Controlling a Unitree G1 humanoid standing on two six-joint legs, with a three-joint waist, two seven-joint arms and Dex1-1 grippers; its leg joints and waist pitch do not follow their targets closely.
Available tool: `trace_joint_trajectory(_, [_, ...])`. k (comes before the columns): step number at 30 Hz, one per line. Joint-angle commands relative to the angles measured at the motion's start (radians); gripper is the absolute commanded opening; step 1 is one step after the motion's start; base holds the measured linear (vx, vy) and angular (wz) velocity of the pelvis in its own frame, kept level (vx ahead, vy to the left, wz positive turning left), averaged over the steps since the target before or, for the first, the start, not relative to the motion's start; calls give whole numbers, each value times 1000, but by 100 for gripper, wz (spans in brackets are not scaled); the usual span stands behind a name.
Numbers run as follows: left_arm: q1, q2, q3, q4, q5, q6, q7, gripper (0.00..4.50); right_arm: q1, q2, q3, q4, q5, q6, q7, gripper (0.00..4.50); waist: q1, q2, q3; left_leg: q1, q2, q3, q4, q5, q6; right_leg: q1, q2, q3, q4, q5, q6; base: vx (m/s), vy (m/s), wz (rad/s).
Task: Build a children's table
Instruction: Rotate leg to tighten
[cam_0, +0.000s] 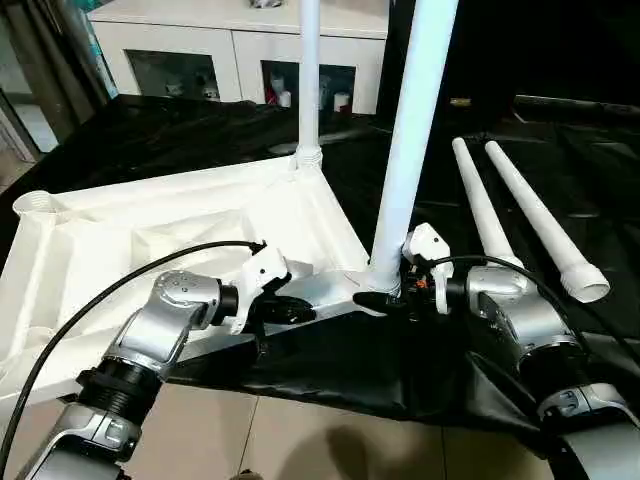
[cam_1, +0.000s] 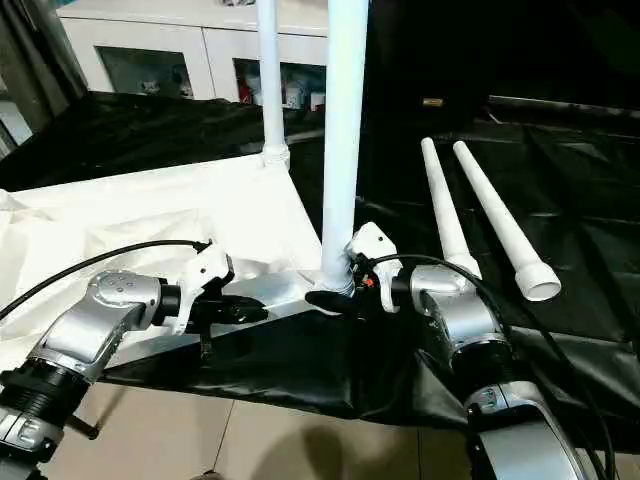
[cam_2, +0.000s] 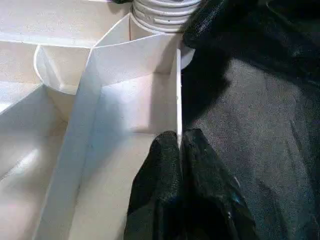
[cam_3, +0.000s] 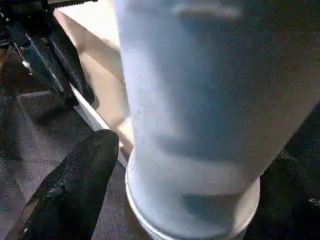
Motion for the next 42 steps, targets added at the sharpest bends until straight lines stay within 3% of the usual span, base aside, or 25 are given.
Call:
trace_joint_trajectory(1, [-14,-19,-14,-48,-30,-14,-26,0,-18,2,16,5,-6,-9,11,351,-3,-4,-68,9,24,-2,-63,-81,63,60,-61,43,-53,15,-260,0,0,0])
trace_joint_trajectory(10, [-10,-14,-12,-49,-28,-10,-26,0,-20,5,9,26,-1,-31,23,284,-2,-3,-68,9,24,-2,-62,-87,64,60,-61,43,-53,11,-262,0,0,0])
trace_joint_trajectory(14, [-14,-21,-10,-37,-24,6,-10,0,-11,24,-6,34,6,-6,-17,278,-3,-2,-69,9,24,-3,-62,-76,65,60,-60,42,-51,25,-265,0,0,0])
trace_joint_trajectory(17, [-39,-58,5,26,13,35,101,0,1,72,-38,67,-9,13,-182,277,-9,-2,-66,9,23,-4,-65,-90,49,59,-60,44,-55,1,-261,0,0,0])
trace_joint_trajectory(20, [-84,-110,15,108,63,58,242,0,-4,145,-96,108,-11,49,-419,277,-13,-3,-62,11,19,-4,-70,-126,22,60,-64,46,-66,-84,-240,0,0,0])
trace_joint_trajectory(22, [-136,-195,49,193,76,97,405,0,-17,231,-167,151,12,86,-656,277,-20,3,-57,22,19,-3,-75,-171,-10,50,-62,48,-77,-156,-222,0,0,0])
trace_joint_trajectory(24, [-163,-237,58,237,82,100,476,0,-29,275,-191,179,22,95,-750,277,-18,7,-59,27,19,-6,-77,-202,-27,52,-64,48,-82,-208,-208,0,0,0])
trace_joint_trajectory(32, [-204,-299,40,296,98,33,516,0,-64,352,-173,199,7,56,-757,277,-18,6,-61,14,16,-9,-79,-196,-7,58,-63,46,-84,-171,-185,0,0,0])
trace_joint_trajectory(33, [-206,-302,40,300,97,26,510,0,-66,356,-169,194,2,47,-751,332,-17,7,-61,13,16,-9,-79,-197,-6,57,-65,46,-85,-178,-184,0,0,0])
trace_joint_trajectory(37, [-183,-274,27,270,80,-19,423,0,-73,338,-162,171,7,25,-693,348,-20,5,-60,8,17,-12,-83,-214,0,60,-67,44,-86,-211,-176,0,0,0])
trace_joint_trajectory(38, [-168,-256,23,246,72,-29,384,0,-73,320,-159,154,15,19,-650,375,-23,5,-60,5,17,-13,-84,-208,0,63,-67,44,-85,-208,-174,0,0,0])
trace_joint_trajectory(40, [-151,-234,19,212,63,-34,343,0,-69,301,-155,128,28,21,-596,393,-29,1,-60,4,18,-11,-81,-183,12,60,-67,44,-84,-189,-179,0,0,0])
trace_joint_trajectory(42, [-122,-196,14,159,48,-38,279,0,-60,264,-144,85,47,40,-496,421,-30,-1,-65,1,19,-12,-78,-143,30,67,-69,44,-75,-126,-197,0,0,0])
